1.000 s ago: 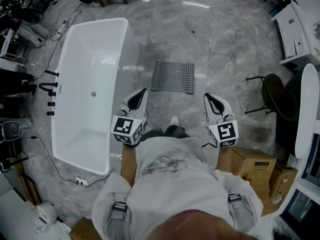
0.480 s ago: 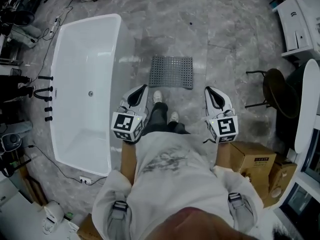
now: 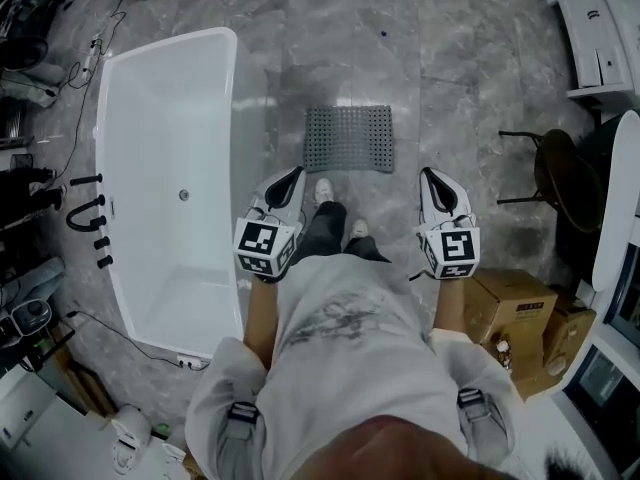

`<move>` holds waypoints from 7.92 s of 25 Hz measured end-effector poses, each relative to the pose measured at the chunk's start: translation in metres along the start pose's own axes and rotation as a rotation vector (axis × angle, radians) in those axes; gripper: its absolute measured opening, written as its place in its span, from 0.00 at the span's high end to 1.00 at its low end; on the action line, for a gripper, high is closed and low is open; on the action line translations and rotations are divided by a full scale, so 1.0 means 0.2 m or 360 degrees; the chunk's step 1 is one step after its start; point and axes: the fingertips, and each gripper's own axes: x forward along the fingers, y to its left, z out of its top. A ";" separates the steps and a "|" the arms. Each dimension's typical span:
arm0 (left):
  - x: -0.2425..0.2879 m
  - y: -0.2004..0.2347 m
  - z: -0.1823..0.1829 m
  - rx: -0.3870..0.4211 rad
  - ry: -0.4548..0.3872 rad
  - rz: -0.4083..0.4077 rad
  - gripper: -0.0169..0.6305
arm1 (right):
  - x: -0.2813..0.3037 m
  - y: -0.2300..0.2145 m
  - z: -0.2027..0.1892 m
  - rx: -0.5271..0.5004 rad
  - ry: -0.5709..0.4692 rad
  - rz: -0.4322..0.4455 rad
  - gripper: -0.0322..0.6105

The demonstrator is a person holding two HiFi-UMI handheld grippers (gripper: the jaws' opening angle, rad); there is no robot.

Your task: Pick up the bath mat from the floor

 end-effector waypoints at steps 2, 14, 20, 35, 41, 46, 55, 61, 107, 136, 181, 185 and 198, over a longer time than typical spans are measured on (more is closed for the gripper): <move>0.05 0.08 -0.01 -0.0039 -0.0005 -0.0041 0.97 | 0.08 0.00 -0.01 0.0008 0.0034 -0.0027 0.95; 0.32 0.34 -0.28 -0.0112 0.0132 -0.0080 0.97 | 0.37 0.02 -0.24 0.0040 0.0195 -0.0068 0.95; 0.44 0.40 -0.51 -0.0146 0.0233 -0.0070 0.97 | 0.48 -0.02 -0.47 0.0070 0.0298 -0.0053 0.95; 0.77 0.50 -0.97 -0.0206 0.0402 0.0003 0.97 | 0.80 -0.16 -1.01 0.0097 0.0479 0.0017 0.95; 0.89 0.54 -1.20 -0.0236 0.0475 0.0015 0.97 | 0.91 -0.22 -1.28 0.0118 0.0562 0.0017 0.95; 0.98 0.55 -1.39 -0.0272 0.0538 0.0016 0.97 | 0.97 -0.24 -1.48 0.0108 0.0612 0.0020 0.95; 1.16 0.56 -1.76 -0.0267 0.0689 -0.0022 0.95 | 1.10 -0.27 -1.86 0.0107 0.0701 0.0045 0.95; 1.29 0.61 -2.00 -0.0253 0.0800 -0.0023 0.93 | 1.21 -0.27 -2.08 0.0112 0.0754 0.0060 0.95; 1.91 1.12 -3.35 -0.0330 0.1159 0.0160 0.77 | 1.83 -0.39 -3.56 0.0180 0.1136 0.0103 0.77; 2.15 1.41 -3.88 -0.0355 0.1261 0.0280 0.59 | 2.12 -0.55 -4.22 0.0241 0.1314 0.0037 0.60; 2.34 1.52 -4.25 -0.0353 0.1380 0.0187 0.67 | 2.31 -0.51 -4.57 0.0492 0.1360 0.0048 0.76; 2.35 1.50 -4.24 -0.0334 0.1375 0.0163 0.75 | 2.32 -0.45 -4.56 0.0530 0.1351 0.0056 0.86; 2.34 1.45 -4.19 -0.0337 0.1357 0.0110 0.89 | 2.31 -0.42 -4.53 0.0485 0.1339 0.0099 0.87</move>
